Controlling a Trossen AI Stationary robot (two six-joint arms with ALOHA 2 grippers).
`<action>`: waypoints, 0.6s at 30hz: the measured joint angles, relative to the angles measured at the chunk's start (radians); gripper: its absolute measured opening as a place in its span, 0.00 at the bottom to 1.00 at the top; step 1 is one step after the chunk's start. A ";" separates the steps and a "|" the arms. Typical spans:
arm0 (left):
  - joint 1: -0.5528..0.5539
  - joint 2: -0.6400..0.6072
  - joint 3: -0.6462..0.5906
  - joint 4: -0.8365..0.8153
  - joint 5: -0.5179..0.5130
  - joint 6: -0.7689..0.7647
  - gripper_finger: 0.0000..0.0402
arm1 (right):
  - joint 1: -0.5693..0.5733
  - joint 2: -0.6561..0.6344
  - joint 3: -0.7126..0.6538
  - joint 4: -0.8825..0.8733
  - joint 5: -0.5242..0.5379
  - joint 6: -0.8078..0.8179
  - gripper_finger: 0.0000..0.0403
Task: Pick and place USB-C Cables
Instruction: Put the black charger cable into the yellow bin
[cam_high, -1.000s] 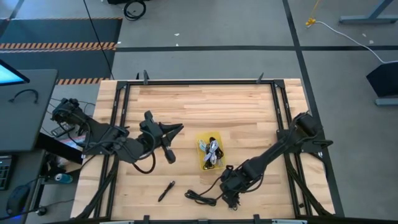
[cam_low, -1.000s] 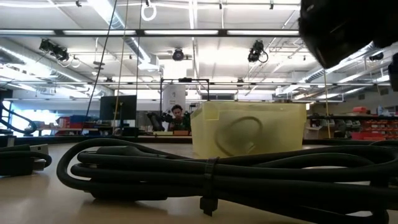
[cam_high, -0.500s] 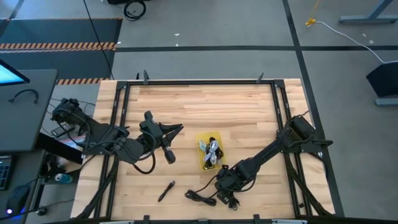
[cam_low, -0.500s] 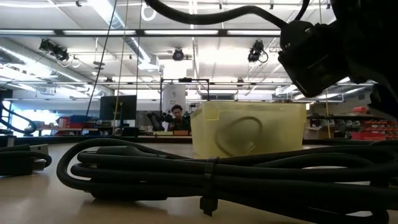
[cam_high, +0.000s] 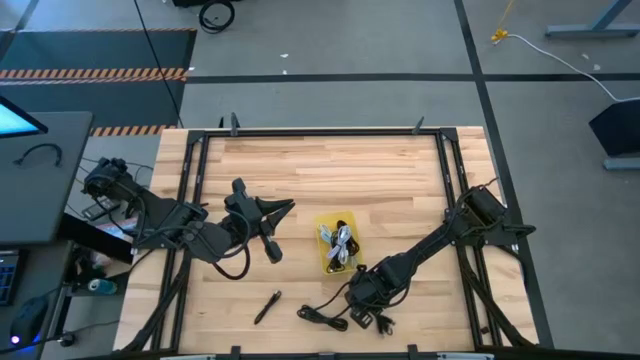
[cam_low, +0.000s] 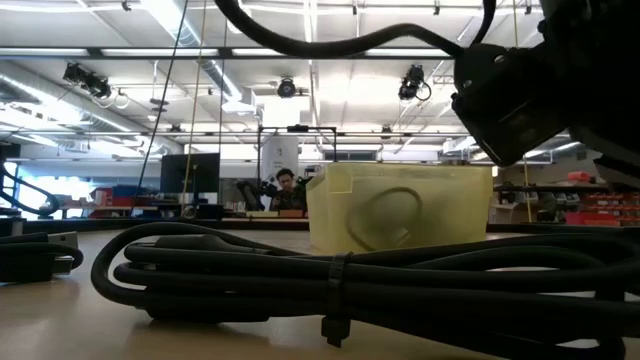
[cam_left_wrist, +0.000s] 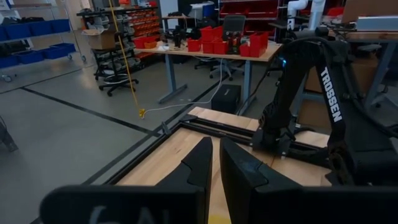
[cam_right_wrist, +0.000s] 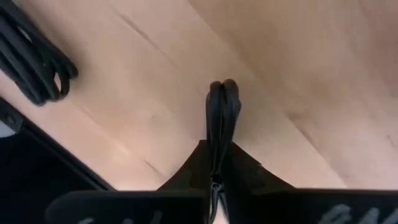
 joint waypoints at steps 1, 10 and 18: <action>0.000 0.000 0.000 -0.002 0.000 0.000 0.10 | 0.000 -0.005 -0.001 -0.003 -0.011 -0.005 0.05; 0.000 0.000 0.000 -0.013 0.000 -0.001 0.10 | -0.023 -0.251 -0.002 -0.006 0.064 -0.026 0.05; 0.000 0.000 0.000 -0.013 0.000 -0.001 0.10 | -0.140 -0.474 0.000 -0.080 0.413 -0.095 0.05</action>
